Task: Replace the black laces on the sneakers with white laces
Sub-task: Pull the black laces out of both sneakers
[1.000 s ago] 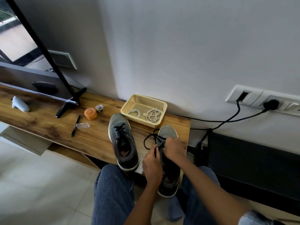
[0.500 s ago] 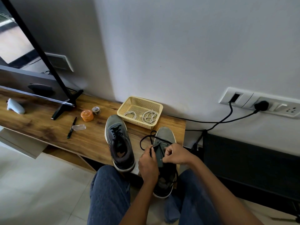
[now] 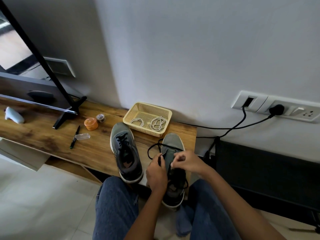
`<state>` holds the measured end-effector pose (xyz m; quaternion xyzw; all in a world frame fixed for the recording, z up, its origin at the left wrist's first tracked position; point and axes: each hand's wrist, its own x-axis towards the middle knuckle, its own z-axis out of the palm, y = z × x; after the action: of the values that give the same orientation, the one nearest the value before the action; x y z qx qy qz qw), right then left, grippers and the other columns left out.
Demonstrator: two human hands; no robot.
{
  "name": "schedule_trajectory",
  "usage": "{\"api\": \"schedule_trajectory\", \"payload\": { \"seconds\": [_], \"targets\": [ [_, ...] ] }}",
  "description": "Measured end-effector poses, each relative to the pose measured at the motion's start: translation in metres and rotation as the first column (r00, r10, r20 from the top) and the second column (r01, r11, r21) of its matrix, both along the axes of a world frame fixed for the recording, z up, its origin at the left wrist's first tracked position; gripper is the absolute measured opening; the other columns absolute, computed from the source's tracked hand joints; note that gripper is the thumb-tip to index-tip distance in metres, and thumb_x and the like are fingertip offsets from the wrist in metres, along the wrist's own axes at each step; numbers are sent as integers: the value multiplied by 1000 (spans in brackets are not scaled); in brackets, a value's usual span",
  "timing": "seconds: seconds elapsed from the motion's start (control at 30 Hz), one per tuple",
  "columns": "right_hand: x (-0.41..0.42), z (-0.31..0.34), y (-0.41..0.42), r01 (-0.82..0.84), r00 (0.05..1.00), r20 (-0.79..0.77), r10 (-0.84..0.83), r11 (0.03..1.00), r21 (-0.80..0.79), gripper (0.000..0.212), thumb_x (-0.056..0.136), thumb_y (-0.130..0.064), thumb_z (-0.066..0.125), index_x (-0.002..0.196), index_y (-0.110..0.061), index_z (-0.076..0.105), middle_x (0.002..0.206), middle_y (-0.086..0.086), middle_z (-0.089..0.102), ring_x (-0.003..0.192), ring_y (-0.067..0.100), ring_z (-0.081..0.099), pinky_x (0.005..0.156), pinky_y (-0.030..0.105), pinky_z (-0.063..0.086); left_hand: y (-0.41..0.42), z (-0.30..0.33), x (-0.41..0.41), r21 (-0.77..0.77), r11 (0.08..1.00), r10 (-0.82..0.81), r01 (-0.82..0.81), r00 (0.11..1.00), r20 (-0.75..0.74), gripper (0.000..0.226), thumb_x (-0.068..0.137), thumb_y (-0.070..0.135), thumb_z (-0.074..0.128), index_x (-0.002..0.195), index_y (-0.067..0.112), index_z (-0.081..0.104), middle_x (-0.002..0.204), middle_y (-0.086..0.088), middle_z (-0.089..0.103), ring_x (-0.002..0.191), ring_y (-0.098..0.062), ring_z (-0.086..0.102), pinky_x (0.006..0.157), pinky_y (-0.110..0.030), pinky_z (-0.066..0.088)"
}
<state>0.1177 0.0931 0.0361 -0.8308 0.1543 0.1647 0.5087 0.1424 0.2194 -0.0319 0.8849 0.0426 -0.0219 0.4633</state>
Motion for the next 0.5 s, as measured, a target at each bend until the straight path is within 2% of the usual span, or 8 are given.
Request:
{"api": "schedule_trajectory", "payload": {
  "seconds": [0.07, 0.13, 0.23, 0.3, 0.37, 0.5],
  "targets": [
    [12, -8, -3, 198, 973, 137, -184, 975, -97, 12, 82, -16, 70, 79, -4, 69, 85, 5, 69, 80, 13, 62, 71, 25, 47, 1, 0, 0, -9, 1000, -18, 18, 1000, -11, 27, 97, 28, 49, 118, 23, 65, 100, -4, 71, 88, -21, 63, 68, -26, 44],
    [27, -16, -4, 282, 949, 206, -239, 936, -213, 11, 83, -15, 68, 78, -5, 67, 78, 4, 67, 74, 15, 60, 65, 25, 46, 2, 0, 0, -24, 999, -35, 35, 999, -25, 26, 97, 29, 49, 117, 26, 65, 101, -1, 70, 90, -18, 62, 69, -25, 43],
    [49, -29, -4, 240, 959, 229, -164, 903, -355, 15, 83, -13, 68, 69, -15, 62, 84, 3, 65, 79, 14, 57, 61, 22, 41, 3, -3, 0, -32, 997, -66, 65, 998, -22, 25, 97, 31, 49, 117, 28, 63, 103, 1, 67, 94, -16, 61, 71, -25, 42],
    [56, -36, -3, 189, 973, 206, -106, 877, -443, 20, 82, -11, 68, 65, -19, 59, 82, 0, 60, 89, 15, 54, 69, 26, 42, 4, -8, 1, -39, 996, -86, 85, 996, -15, 25, 97, 34, 48, 116, 29, 62, 103, 3, 66, 96, -15, 60, 73, -27, 44],
    [59, -43, 0, 151, 980, 190, -66, 864, -480, 16, 81, -6, 66, 70, -15, 60, 75, -6, 50, 95, 13, 49, 78, 30, 42, 4, -12, 3, -55, 993, -101, 101, 995, -3, 25, 97, 34, 48, 117, 27, 62, 106, 4, 66, 99, -14, 59, 78, -28, 47],
    [57, -51, 3, 192, 970, 227, -88, 850, -491, 14, 83, -5, 66, 87, -13, 55, 90, -3, 47, 90, 19, 50, 70, 28, 39, 3, -16, 5, -56, 993, -106, 107, 994, 28, 27, 98, 31, 48, 118, 22, 64, 113, 6, 66, 105, -13, 58, 85, -27, 46]
  ]
}}
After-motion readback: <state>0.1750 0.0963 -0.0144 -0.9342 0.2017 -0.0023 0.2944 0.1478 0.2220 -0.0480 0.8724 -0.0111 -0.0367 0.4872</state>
